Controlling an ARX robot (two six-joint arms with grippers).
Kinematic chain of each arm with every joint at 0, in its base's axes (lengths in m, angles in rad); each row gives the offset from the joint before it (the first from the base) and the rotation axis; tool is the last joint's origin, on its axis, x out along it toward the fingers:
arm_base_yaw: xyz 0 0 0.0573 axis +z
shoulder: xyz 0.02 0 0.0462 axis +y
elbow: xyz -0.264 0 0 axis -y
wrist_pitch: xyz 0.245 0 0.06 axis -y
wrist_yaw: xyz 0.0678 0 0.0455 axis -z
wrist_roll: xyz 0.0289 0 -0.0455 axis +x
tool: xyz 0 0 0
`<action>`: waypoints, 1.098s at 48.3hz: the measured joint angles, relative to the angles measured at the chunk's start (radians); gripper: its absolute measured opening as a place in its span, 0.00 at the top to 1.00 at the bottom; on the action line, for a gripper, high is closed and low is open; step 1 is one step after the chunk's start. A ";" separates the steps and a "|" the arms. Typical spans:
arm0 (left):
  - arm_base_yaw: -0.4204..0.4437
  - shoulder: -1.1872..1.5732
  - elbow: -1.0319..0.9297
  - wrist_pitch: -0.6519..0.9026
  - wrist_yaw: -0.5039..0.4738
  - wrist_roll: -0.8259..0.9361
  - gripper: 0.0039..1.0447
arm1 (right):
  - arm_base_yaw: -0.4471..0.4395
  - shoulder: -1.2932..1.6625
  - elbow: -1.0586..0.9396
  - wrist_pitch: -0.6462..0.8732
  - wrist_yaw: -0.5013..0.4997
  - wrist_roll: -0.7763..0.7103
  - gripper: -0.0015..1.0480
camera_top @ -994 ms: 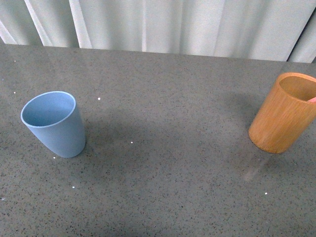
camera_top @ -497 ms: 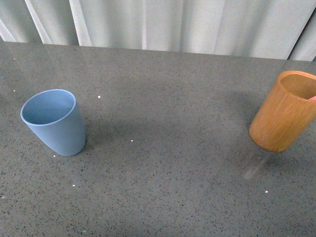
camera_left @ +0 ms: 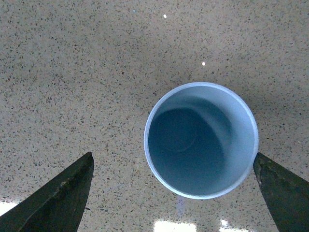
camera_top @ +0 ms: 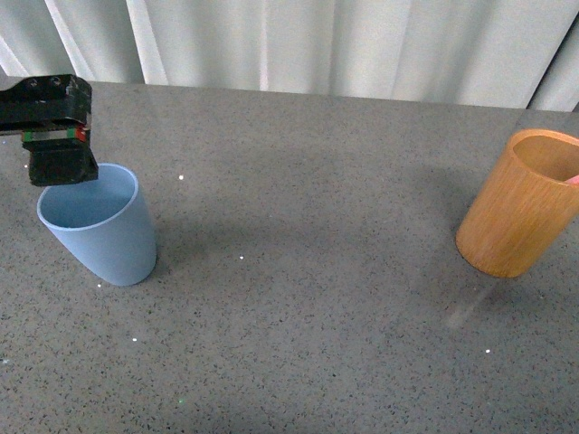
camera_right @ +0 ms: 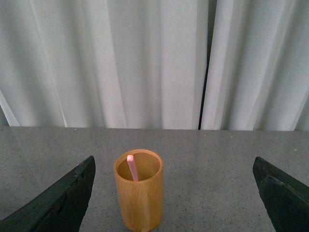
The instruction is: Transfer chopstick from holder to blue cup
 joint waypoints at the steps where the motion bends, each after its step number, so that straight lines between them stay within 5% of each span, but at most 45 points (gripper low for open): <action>1: -0.002 0.007 0.001 0.003 -0.003 0.000 0.06 | 0.000 0.000 0.000 0.000 0.000 0.000 0.10; 34: 0.010 0.273 0.093 0.064 -0.054 0.002 0.08 | 0.000 0.000 0.000 0.000 0.000 0.000 0.10; 53: -0.079 0.264 0.152 -0.063 0.019 -0.014 0.75 | 0.000 0.000 0.000 0.000 0.000 0.000 0.10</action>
